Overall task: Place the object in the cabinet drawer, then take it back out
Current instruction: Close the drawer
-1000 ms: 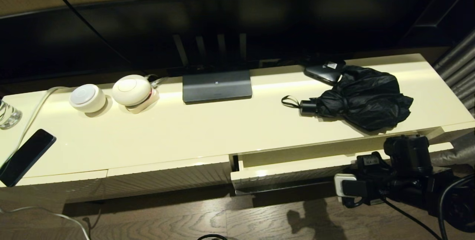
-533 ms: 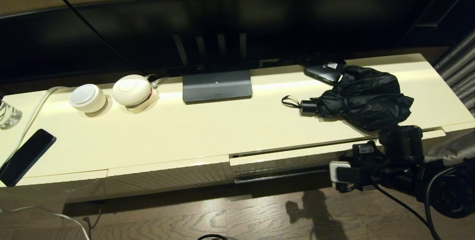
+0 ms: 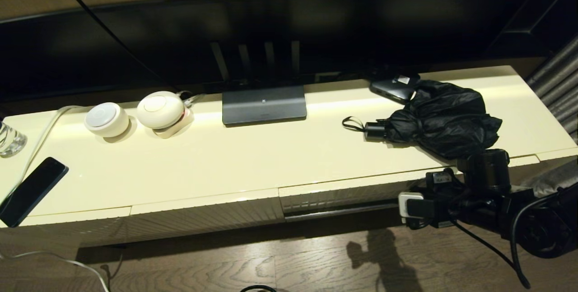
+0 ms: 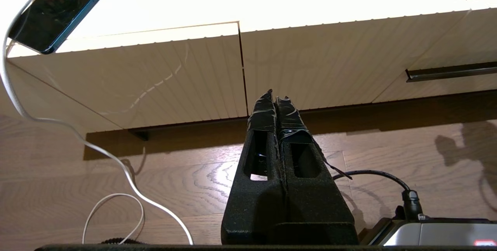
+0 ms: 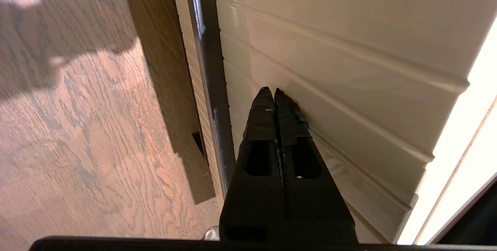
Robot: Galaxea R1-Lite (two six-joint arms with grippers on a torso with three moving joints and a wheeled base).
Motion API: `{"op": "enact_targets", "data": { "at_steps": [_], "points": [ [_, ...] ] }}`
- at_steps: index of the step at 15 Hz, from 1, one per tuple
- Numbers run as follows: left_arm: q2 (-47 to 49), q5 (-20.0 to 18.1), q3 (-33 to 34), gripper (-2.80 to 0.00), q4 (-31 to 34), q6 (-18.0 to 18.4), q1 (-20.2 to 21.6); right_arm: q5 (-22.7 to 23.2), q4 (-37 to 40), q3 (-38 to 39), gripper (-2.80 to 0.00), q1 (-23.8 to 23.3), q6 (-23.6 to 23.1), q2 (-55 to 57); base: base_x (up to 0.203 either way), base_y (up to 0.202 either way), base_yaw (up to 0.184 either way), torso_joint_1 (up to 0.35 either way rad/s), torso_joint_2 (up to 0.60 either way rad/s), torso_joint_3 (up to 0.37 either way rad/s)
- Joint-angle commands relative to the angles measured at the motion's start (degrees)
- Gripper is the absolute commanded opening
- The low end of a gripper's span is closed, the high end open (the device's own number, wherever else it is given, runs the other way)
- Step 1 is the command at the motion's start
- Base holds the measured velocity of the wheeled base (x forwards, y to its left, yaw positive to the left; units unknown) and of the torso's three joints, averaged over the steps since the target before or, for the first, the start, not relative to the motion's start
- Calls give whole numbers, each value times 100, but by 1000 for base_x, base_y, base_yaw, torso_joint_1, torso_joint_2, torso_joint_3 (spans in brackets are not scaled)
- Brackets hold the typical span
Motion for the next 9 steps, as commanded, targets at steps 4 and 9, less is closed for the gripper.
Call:
{"op": "enact_targets", "data": {
  "at_steps": [4,9],
  "points": [
    [7,1,18,-280,-4,-1,2,14,8,425,-280,-42,-55,-418,0,0,0,0,0,0],
    [7,1,18,-280,-4,-1,2,66,312,1537,-280,26,-22,-1608,0,0,0,0,0,0]
  ]
}}
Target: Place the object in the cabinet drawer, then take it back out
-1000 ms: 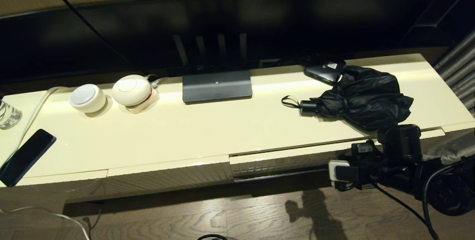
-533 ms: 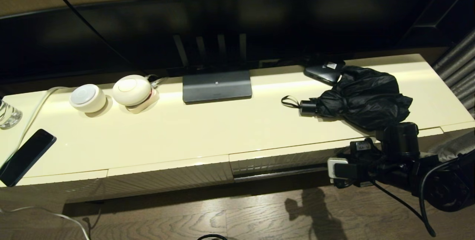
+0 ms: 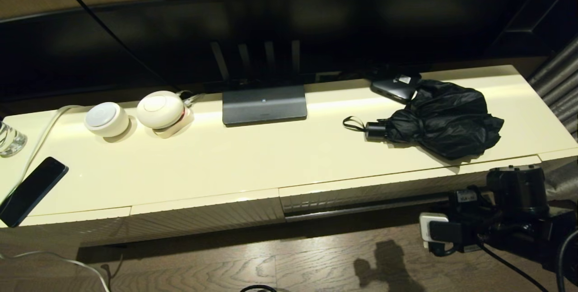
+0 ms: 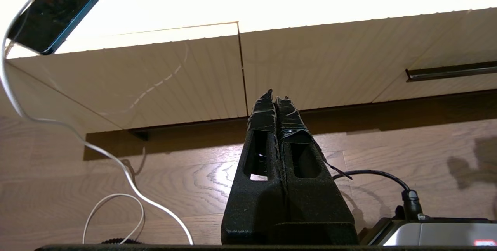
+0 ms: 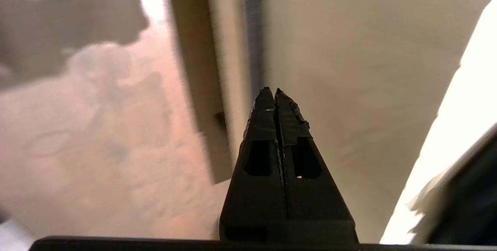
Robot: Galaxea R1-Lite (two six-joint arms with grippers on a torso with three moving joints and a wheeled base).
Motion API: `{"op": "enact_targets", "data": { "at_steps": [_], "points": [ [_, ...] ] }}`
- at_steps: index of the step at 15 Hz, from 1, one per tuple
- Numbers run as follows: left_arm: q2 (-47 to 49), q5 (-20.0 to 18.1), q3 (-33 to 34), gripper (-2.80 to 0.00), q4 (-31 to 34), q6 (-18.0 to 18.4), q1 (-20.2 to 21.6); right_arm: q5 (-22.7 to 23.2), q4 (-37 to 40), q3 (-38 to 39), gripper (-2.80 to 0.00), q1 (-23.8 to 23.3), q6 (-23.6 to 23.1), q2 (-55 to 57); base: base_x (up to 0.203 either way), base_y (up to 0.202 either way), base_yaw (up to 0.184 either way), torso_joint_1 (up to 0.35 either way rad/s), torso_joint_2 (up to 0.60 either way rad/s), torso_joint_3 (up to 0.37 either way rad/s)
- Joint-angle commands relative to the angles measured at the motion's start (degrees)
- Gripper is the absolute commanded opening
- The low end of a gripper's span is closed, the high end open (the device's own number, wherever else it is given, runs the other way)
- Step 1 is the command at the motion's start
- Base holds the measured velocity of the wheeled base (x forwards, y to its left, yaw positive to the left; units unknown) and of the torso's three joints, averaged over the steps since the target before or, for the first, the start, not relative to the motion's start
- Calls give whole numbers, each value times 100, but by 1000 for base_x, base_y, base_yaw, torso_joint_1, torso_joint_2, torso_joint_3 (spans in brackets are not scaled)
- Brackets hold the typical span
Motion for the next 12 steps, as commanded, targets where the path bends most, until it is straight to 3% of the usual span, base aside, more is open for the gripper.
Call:
{"op": "enact_targets", "data": {
  "at_steps": [1,4,6,8,10,12],
  "points": [
    [7,-1,18,-280,-1,-1,6,54,228,557,-280,27,-36,-922,0,0,0,0,0,0],
    [7,-1,18,-280,-1,-1,6,181,859,935,-280,5,25,-2019,0,0,0,0,0,0],
    [7,-1,18,-280,-1,-1,6,212,1477,999,-280,-25,338,-2924,0,0,0,0,0,0],
    [7,-1,18,-280,7,-1,6,216,1850,986,-280,-43,1170,-3774,0,0,0,0,0,0],
    [7,-1,18,-280,-1,-1,6,205,2039,989,-280,-169,2345,-4413,0,0,0,0,0,0],
    [7,-1,18,-280,-1,-1,6,202,2114,1007,-280,-391,2719,-4662,0,0,0,0,0,0]
  ]
}}
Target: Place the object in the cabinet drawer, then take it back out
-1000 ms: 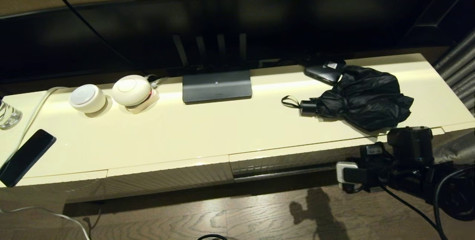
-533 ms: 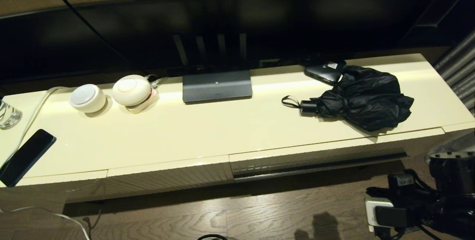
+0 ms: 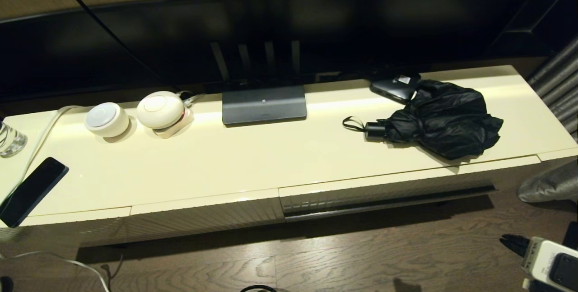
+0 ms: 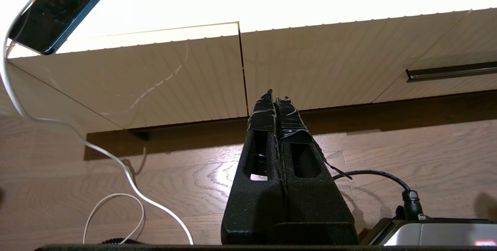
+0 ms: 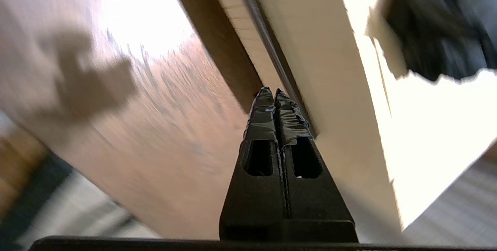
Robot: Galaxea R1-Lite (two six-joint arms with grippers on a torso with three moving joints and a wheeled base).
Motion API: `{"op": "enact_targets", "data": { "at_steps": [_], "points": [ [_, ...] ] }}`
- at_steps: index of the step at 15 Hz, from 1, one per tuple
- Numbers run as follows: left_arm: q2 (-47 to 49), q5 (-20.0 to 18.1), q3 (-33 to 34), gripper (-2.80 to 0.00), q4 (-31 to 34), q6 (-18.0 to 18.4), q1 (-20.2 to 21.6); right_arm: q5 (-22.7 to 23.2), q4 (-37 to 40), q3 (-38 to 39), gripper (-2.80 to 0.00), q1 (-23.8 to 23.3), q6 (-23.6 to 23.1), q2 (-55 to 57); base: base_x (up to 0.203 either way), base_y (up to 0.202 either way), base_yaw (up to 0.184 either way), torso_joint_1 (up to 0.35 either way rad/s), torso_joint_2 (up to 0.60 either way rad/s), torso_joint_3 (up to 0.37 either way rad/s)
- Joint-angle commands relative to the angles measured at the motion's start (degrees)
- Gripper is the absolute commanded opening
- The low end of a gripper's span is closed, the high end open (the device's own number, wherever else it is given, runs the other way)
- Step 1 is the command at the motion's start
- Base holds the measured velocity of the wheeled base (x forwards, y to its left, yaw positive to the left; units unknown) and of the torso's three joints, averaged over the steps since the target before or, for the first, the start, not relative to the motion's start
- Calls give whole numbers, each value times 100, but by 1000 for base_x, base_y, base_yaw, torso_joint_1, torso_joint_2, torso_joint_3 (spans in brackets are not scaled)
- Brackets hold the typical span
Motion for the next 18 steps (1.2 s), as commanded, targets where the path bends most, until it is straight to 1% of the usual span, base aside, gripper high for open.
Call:
{"op": "enact_targets", "data": {
  "at_steps": [1,2,4,6,7,10,12,14,16,18],
  "points": [
    [7,1,18,-280,-1,-6,2,3,-10,18,-280,-397,451,-920,0,0,0,0,0,0],
    [7,1,18,-280,-1,-6,2,4,-11,29,-280,-656,906,-1284,0,0,0,0,0,0],
    [7,1,18,-280,-1,-6,2,-7,-15,-7,-280,-991,2280,-1837,0,0,0,0,0,0],
    [7,1,18,-280,-1,-6,2,-45,7,-125,-280,-1163,3323,-2332,0,0,0,0,0,0],
    [7,1,18,-280,-1,-6,2,-96,113,-156,-280,-1259,3699,-2581,0,0,0,0,0,0],
    [7,1,18,-280,-1,-6,2,-325,822,-164,-280,-1275,4337,-3521,0,0,0,0,0,0],
    [7,1,18,-280,-1,-6,2,-415,1485,-132,-280,-1097,4772,-4201,0,0,0,0,0,0],
    [7,1,18,-280,-1,-6,2,-458,2044,-31,-280,-844,5338,-4717,0,0,0,0,0,0],
    [7,1,18,-280,-1,-6,2,-445,2118,381,-280,-771,5809,-4974,0,0,0,0,0,0],
    [7,1,18,-280,4,-6,2,-327,2451,437,-280,-761,5986,-5248,0,0,0,0,0,0]
  ]
}}
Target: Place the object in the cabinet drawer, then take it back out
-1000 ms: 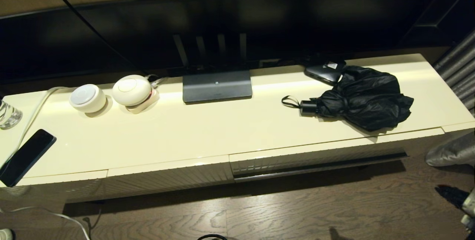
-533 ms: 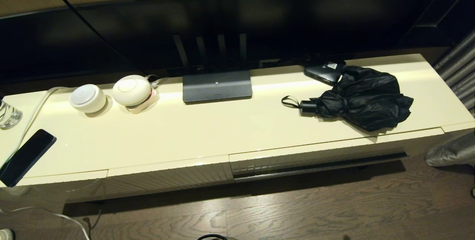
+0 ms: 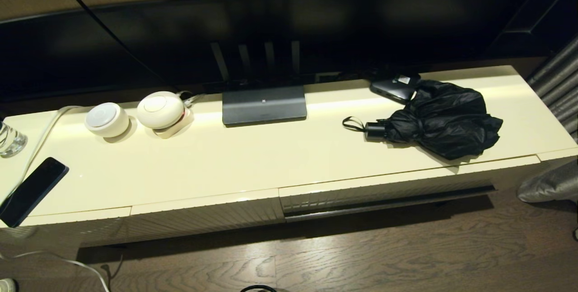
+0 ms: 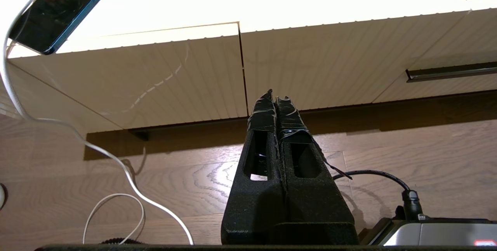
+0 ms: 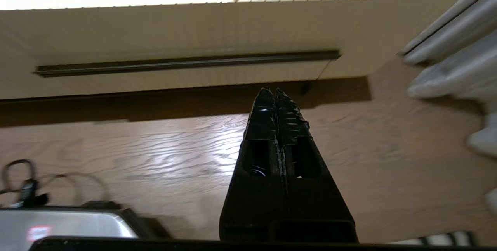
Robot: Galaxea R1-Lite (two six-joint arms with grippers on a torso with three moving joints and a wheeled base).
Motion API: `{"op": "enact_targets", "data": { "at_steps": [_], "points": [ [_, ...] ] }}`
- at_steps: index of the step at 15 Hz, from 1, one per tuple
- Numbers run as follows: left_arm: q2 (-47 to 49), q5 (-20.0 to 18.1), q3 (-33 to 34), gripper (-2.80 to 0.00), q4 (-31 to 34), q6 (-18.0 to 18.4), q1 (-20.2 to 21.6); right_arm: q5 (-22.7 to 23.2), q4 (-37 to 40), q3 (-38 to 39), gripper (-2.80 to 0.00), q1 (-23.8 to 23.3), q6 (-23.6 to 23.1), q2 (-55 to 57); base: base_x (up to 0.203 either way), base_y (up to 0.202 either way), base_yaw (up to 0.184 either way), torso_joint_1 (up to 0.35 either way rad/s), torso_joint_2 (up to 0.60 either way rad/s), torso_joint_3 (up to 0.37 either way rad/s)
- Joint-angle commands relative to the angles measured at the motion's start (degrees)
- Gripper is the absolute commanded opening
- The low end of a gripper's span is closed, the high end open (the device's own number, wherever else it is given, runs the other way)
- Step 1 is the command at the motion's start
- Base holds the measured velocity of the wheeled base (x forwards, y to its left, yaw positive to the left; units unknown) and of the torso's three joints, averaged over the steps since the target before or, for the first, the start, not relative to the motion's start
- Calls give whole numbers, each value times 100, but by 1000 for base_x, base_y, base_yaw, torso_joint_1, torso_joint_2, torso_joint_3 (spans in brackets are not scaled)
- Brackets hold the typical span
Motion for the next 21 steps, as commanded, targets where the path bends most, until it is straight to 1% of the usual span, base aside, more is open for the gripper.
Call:
{"op": "enact_targets", "data": {
  "at_steps": [1,3,4,6,8,10,12,16,21],
  "points": [
    [7,1,18,-280,-1,-1,2,230,593,92,-280,28,46,-630,0,0,0,0,0,0],
    [7,1,18,-280,0,-1,2,533,948,259,-280,26,73,-981,0,0,0,0,0,0],
    [7,1,18,-280,7,-1,2,580,925,461,-280,26,100,-983,0,0,0,0,0,0],
    [7,1,18,-280,-1,-1,2,488,687,662,-280,26,184,-966,0,0,0,0,0,0],
    [7,1,18,-280,-1,-1,2,443,527,728,-280,26,109,-970,0,0,0,0,0,0],
    [7,1,18,-280,-1,-1,2,392,-17,1056,-280,26,-262,-974,0,0,0,0,0,0],
    [7,1,18,-280,7,-1,2,354,-541,1280,-280,26,-512,-967,0,0,0,0,0,0],
    [7,1,18,-280,-1,-1,2,332,-555,1285,-280,26,-378,-983,0,0,0,0,0,0],
    [7,1,18,-280,-1,-1,2,316,-529,1292,-280,26,-368,-983,0,0,0,0,0,0]
  ]
}}
